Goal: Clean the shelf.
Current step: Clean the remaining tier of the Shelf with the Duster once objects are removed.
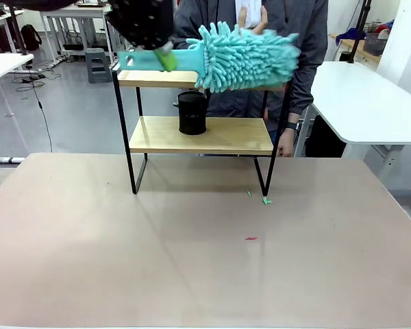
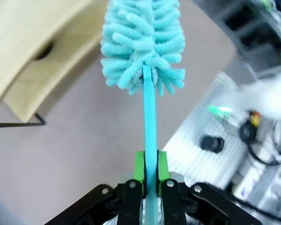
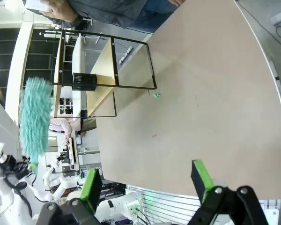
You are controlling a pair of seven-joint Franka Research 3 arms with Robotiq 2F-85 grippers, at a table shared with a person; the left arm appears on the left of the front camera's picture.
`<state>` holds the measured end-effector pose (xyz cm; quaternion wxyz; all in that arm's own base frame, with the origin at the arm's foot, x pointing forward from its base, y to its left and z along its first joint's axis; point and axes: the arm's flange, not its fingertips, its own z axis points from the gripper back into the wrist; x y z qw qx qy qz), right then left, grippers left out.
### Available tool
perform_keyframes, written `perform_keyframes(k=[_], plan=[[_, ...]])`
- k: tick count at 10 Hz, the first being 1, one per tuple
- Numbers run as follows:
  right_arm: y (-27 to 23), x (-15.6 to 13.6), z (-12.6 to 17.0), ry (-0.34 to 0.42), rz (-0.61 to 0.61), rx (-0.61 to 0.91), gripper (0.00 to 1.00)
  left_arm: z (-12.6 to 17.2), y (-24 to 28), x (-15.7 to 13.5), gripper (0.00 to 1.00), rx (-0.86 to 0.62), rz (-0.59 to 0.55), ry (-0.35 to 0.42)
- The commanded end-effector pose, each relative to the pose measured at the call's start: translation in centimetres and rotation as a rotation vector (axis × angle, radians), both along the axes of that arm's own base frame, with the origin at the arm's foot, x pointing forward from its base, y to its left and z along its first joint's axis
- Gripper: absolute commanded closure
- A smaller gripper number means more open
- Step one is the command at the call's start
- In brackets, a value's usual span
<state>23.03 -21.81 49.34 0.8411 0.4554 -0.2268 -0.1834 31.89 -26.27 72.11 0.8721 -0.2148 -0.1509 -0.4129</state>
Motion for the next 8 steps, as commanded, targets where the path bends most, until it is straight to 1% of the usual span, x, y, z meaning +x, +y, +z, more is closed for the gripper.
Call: perform_keyframes(k=[1,2,4,5,6,7,8], plan=[[0.0,0.2,0.1,-0.034,0.007,0.005,0.00,-1.1,4.3,-2.7,0.88,-0.070,-0.123,0.055],[0.0,0.2,0.1,-0.034,0.007,0.005,0.00,-1.0,5.5,-2.6,0.88,-0.071,-0.051,0.032],[0.0,0.2,0.1,-0.034,0.007,0.005,0.00,-0.3,7.7,-2.6,0.88,-0.106,0.007,0.001],[0.0,0.2,0.1,-0.034,0.007,0.005,0.00,0.1,9.4,-2.4,0.88,-0.137,0.076,-0.012],[0.0,0.2,0.1,-0.034,0.007,0.005,0.00,0.7,12.1,-2.1,0.88,-0.179,0.206,-0.029],[0.0,0.2,0.1,-0.034,0.007,0.005,0.00,1.2,16.1,-2.2,0.88,-0.252,0.331,-0.027],[0.0,0.2,0.1,-0.034,0.007,0.005,0.00,1.5,20.6,-3.1,0.88,-0.322,0.488,-0.031]])
